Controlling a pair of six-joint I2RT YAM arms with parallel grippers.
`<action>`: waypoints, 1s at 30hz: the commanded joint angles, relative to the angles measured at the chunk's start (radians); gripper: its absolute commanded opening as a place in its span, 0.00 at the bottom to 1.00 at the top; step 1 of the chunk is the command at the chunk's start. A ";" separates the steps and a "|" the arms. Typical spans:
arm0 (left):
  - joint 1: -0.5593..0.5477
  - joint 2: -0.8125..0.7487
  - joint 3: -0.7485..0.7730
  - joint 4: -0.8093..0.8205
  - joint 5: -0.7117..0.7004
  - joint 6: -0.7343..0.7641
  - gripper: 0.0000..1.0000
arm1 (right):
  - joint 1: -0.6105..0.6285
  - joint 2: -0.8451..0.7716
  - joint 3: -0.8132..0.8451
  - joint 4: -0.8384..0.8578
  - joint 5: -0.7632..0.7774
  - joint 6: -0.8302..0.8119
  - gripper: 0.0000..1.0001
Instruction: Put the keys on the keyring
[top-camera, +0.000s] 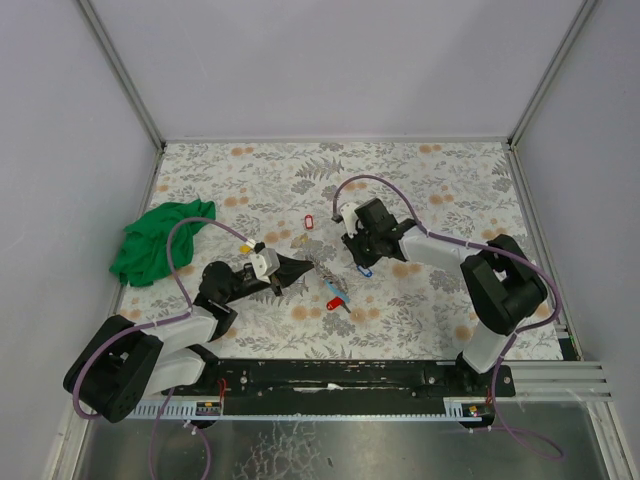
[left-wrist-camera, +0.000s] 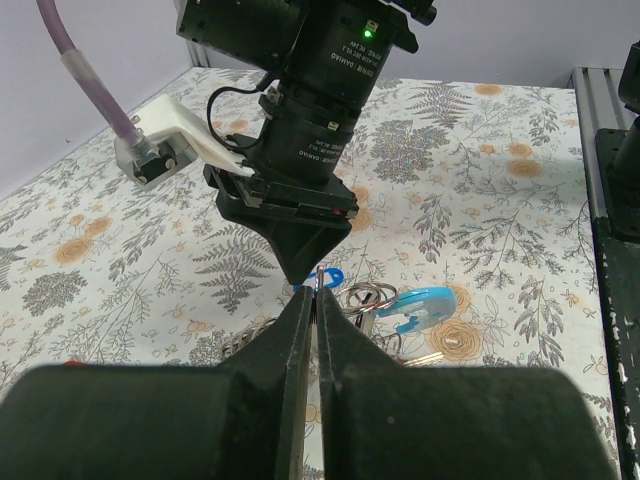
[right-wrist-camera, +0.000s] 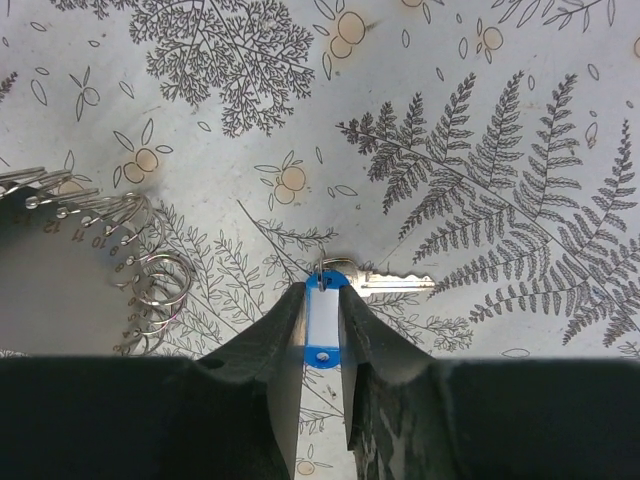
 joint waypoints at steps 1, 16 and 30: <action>0.005 0.004 0.018 0.030 0.012 0.018 0.00 | 0.010 0.006 -0.011 0.058 0.006 0.023 0.25; 0.005 0.005 0.018 0.030 0.017 0.016 0.00 | 0.010 0.051 -0.009 0.059 0.006 0.023 0.17; 0.005 0.018 0.016 0.057 0.033 0.017 0.00 | 0.010 -0.052 -0.035 0.031 -0.011 -0.025 0.00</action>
